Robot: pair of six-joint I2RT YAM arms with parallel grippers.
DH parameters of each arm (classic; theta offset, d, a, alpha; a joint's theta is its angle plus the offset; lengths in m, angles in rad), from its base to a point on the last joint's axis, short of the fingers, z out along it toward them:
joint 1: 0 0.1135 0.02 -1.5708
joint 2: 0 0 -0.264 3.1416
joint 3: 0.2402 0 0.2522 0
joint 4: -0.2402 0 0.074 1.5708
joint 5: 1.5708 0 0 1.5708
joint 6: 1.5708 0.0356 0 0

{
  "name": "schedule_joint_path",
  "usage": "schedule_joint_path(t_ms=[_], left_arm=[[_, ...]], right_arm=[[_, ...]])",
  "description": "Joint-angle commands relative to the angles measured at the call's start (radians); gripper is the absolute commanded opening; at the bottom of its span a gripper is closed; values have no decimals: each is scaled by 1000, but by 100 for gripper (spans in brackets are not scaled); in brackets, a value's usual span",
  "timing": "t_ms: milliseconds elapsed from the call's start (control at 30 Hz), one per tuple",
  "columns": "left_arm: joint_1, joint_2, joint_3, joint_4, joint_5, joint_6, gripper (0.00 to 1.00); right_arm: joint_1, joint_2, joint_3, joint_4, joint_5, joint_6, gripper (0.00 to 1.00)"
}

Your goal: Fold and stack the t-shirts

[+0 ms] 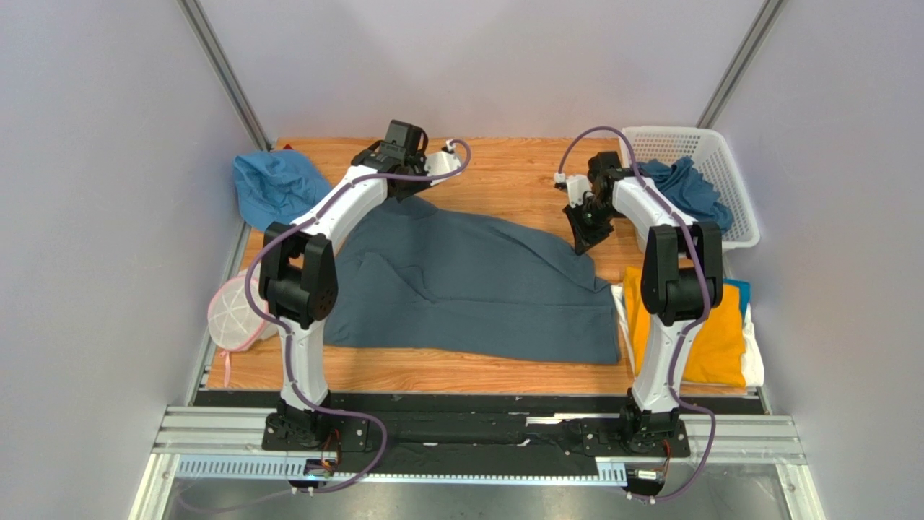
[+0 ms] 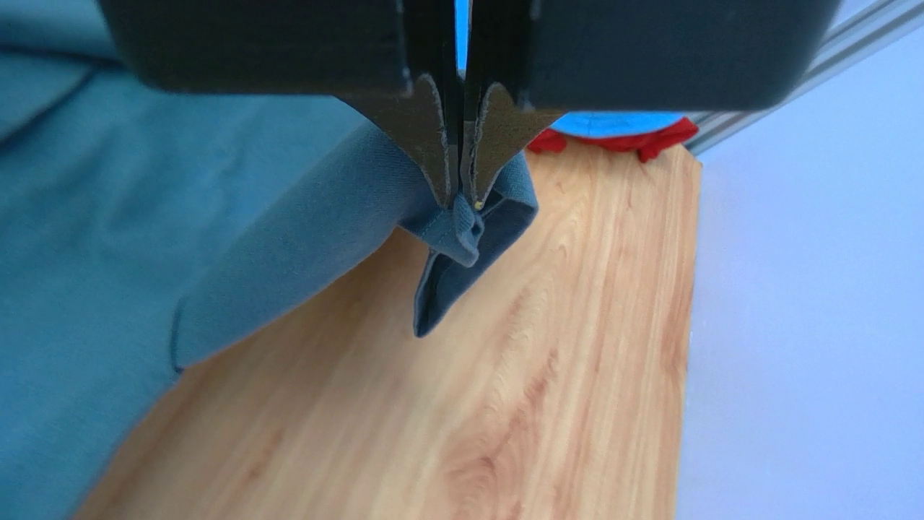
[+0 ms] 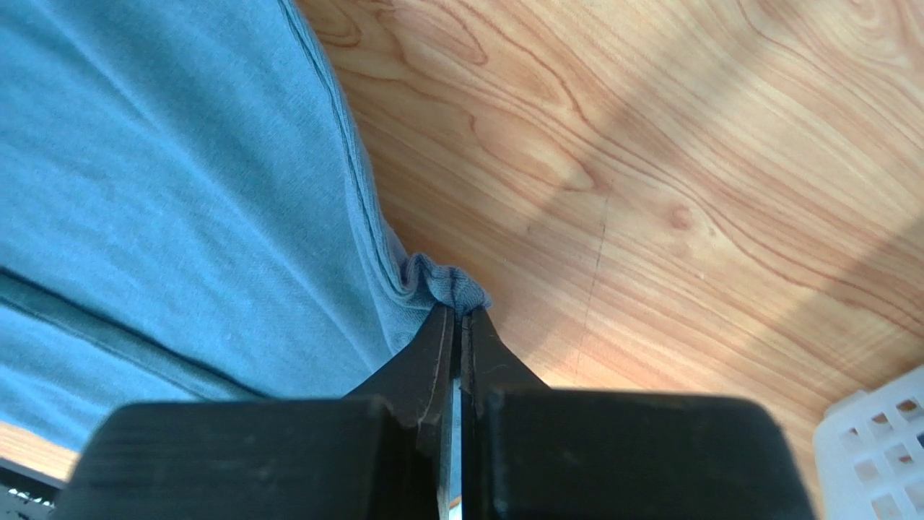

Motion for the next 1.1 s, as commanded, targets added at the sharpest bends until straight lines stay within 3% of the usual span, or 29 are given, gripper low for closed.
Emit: schedule_joint_path(t_ms=[0, 700, 1067], left_arm=[[-33, -101, -57, 20, -41, 1, 0], [-67, -185, -160, -4, -107, -15, 0], [-110, -306, -285, -66, -134, -10, 0]], right_arm=[[5, -73, 13, -23, 9, -22, 0], [5, -170, 111, -161, 66, -97, 0], [5, -236, 21, -164, 72, -140, 0]])
